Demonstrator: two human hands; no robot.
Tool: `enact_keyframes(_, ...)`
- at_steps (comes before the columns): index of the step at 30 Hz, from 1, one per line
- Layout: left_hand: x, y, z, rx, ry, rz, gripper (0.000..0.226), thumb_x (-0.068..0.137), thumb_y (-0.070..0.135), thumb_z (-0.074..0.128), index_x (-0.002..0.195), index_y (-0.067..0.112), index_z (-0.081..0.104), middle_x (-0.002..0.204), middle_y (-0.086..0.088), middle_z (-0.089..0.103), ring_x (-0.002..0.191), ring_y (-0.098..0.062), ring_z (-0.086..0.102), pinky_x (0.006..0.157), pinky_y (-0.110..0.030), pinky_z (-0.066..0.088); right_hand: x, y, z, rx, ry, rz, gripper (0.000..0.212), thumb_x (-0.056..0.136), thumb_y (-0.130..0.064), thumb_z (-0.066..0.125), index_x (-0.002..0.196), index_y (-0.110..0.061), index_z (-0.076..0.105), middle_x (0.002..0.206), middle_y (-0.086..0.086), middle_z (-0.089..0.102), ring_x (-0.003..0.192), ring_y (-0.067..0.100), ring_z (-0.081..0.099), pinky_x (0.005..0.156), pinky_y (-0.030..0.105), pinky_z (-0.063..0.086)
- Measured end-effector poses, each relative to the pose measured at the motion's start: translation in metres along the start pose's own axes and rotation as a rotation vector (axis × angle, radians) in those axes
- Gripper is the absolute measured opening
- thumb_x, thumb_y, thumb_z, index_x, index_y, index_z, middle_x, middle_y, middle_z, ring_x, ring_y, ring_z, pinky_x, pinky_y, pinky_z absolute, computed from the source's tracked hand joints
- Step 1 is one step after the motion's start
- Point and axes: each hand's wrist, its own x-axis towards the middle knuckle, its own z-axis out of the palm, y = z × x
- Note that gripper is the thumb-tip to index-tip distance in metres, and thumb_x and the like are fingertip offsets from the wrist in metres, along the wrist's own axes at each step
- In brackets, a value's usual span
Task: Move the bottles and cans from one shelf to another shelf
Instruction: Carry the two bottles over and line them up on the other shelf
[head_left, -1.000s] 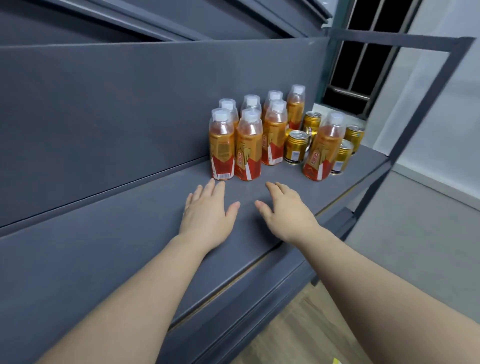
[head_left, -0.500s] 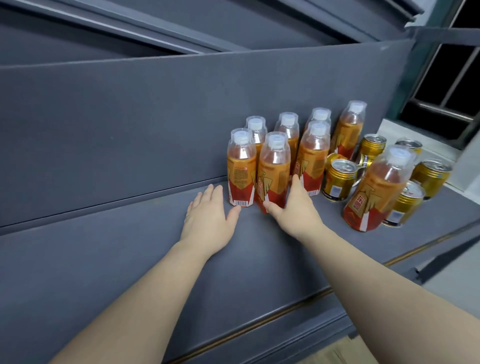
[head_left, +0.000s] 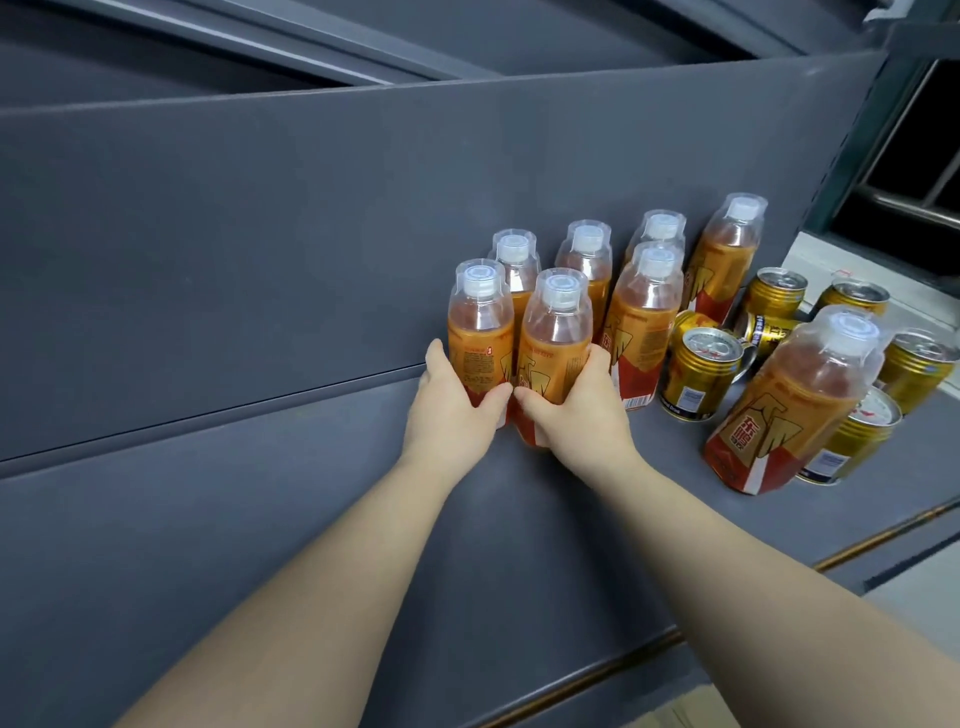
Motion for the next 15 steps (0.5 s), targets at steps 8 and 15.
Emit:
enact_keyframes(8,0.015,0.007,0.021,-0.08,0.098,-0.008,0.08,0.078,0.042,0.08,0.136,0.019,0.03,0.13,-0.004,0.055,0.115,-0.029,0.057,0.093,-0.046,0.05,0.003,0.004,-0.008,0.012,0.002,-0.005,0.072,0.083,-0.04,0.078,0.134,-0.023,0.031,0.127,-0.005,0.053,0.114,0.016,0.055,0.089,0.029,0.048)
enact_keyframes(15,0.021,0.01,0.027,-0.022,0.15,-0.028,0.068,0.081,0.037,0.079,0.127,0.017,0.033,0.125,-0.008,0.055,0.109,-0.034,0.058,0.083,-0.043,0.051,0.003,0.007,-0.007,0.014,-0.009,-0.001,0.073,0.084,-0.039,0.077,0.136,-0.026,0.028,0.129,-0.007,0.049,0.112,0.012,0.05,0.089,0.027,0.047)
